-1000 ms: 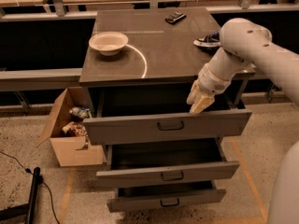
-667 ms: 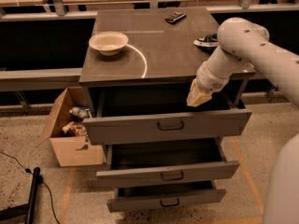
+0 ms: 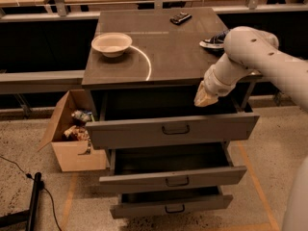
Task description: Open top drawer
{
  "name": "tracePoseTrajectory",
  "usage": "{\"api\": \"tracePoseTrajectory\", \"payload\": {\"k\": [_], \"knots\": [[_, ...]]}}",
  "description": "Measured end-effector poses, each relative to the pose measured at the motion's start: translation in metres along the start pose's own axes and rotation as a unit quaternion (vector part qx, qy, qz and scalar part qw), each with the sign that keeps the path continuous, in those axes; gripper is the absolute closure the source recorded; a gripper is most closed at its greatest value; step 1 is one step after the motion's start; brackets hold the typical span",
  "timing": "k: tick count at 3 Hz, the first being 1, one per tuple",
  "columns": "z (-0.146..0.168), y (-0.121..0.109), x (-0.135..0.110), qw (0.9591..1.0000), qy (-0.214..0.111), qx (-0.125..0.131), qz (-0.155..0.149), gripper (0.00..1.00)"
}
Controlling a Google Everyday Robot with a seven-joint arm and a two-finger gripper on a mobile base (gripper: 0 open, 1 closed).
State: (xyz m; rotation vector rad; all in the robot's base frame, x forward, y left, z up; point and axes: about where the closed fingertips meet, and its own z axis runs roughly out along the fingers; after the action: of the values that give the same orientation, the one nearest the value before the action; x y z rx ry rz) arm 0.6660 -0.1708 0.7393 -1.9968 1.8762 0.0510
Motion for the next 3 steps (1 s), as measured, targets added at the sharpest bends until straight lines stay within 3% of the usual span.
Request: {"api": "tracePoseTrajectory", "payload": {"k": [3], "knots": [[0.029,0.01,0.011,0.9996,0.013,0.024,-0.003,1.0]]}}
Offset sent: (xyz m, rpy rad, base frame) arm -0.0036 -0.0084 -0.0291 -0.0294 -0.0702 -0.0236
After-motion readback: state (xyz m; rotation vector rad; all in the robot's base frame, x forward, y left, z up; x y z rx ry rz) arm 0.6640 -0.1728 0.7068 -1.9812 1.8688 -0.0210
